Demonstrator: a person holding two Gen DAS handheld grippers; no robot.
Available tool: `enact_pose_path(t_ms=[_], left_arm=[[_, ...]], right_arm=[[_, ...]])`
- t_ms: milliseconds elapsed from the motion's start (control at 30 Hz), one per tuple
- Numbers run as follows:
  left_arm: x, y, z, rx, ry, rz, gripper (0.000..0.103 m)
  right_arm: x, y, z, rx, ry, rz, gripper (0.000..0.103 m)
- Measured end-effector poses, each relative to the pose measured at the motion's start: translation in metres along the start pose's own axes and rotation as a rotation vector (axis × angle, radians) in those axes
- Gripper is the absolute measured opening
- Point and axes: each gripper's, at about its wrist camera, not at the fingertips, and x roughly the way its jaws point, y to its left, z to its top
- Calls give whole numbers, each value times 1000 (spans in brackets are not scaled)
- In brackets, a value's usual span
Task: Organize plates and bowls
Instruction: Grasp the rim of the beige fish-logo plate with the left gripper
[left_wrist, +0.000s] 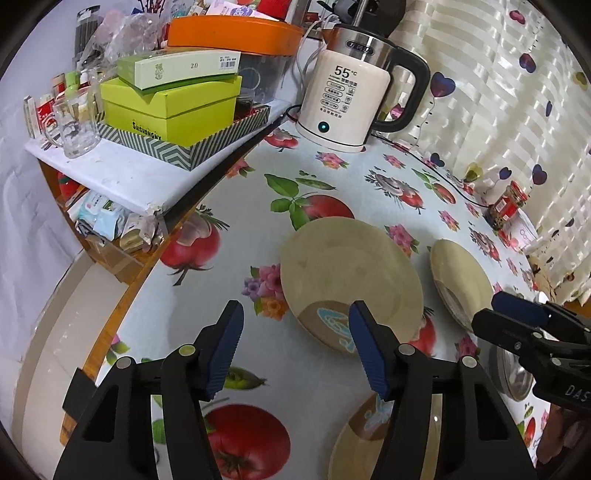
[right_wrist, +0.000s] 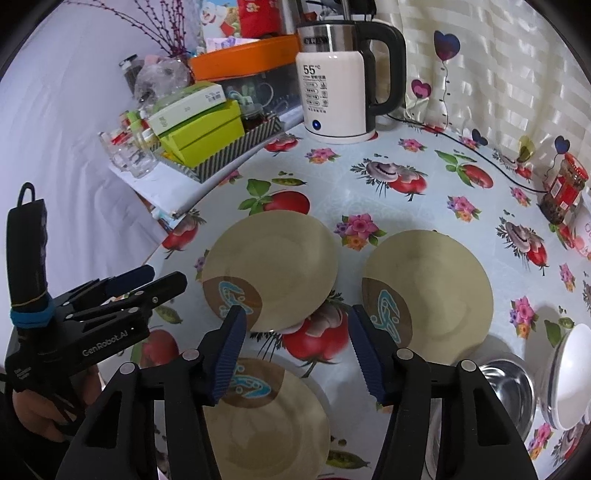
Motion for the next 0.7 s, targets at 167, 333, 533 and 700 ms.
enact_pose_path(t_ms=[167,333,533,700], left_arm=[[13,6,9,-24,10,-22,60],[28,9,15,-38,33,-35,60],[44,11,17,-45,64,-46,44],[55,12,16,-47,90,-47,36]], right_arm=[[17,-6,8,22,19,9,57],[35,-12,15,43,41,25,55],[55,-20,20,72,68,41,46],[67,-26,20,89,88,54,38]])
